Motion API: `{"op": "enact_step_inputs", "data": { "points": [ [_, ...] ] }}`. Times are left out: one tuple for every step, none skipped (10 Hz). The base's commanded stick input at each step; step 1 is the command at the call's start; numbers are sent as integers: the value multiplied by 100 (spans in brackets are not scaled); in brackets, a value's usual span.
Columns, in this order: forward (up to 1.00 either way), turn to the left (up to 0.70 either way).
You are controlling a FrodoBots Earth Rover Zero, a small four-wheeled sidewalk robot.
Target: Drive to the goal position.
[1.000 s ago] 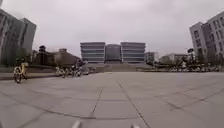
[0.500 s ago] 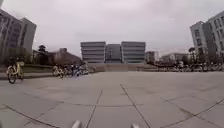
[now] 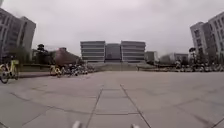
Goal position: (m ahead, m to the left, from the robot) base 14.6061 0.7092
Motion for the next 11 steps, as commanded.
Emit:
{"op": "enact_step_inputs", "data": {
  "points": [
    [70, 0],
    [70, 0],
    [70, 0],
    [70, 0],
    [70, 0],
    [70, 0],
    [70, 0],
    [70, 0],
    [70, 0],
    [70, 0],
    [70, 0]
  ]
}}
